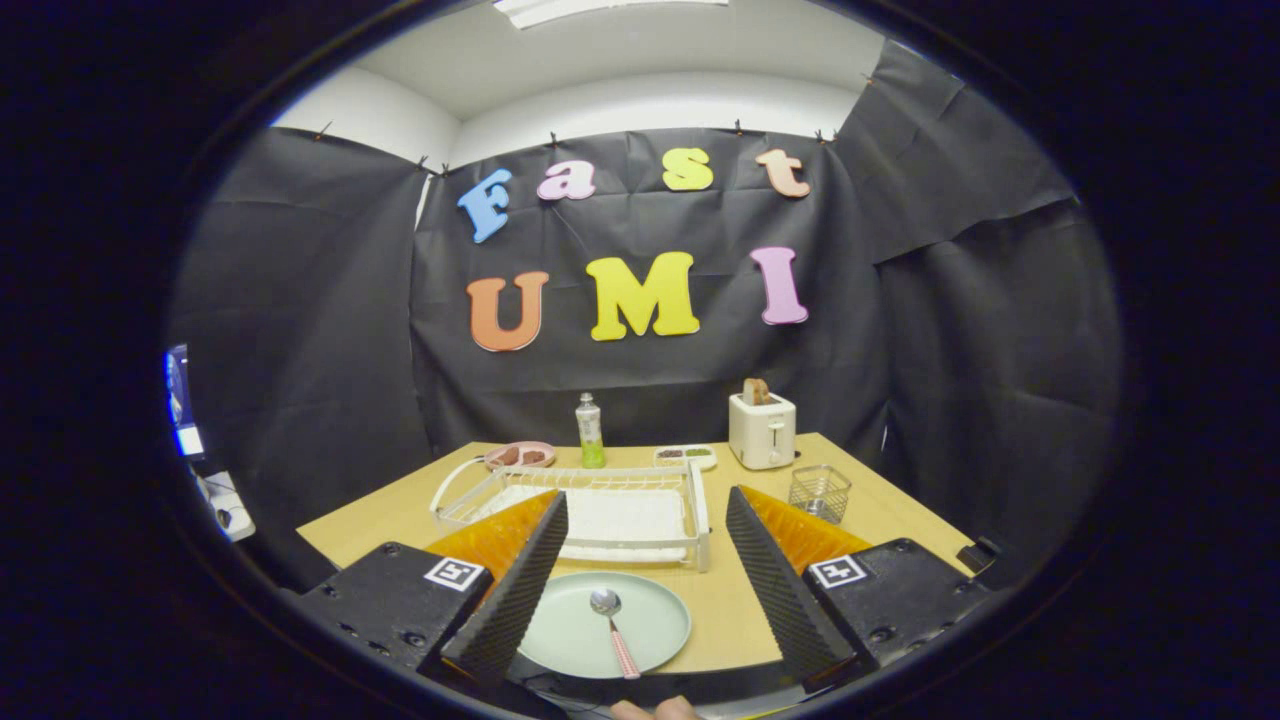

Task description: Take the plate from the dish rack, then take the spoon from the basket and place it into the plate.

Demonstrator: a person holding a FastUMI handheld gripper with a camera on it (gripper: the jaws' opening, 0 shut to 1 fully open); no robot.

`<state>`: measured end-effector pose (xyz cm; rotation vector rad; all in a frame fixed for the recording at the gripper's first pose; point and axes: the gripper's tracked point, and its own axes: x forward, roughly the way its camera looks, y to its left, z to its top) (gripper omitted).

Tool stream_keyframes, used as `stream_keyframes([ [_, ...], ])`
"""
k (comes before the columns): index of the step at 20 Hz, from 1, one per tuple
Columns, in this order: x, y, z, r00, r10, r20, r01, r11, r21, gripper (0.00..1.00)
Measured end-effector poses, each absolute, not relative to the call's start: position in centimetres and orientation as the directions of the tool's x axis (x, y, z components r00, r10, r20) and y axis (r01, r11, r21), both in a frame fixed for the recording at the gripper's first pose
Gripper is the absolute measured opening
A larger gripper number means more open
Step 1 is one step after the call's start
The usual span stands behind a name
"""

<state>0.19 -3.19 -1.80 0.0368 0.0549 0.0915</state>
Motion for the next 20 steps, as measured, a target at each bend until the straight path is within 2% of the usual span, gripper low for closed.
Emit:
stream_keyframes([
  [20,-2.7,-4.4,0.5,0.999,0.045,-0.016,-0.045,0.999,-0.013,1.0],
])
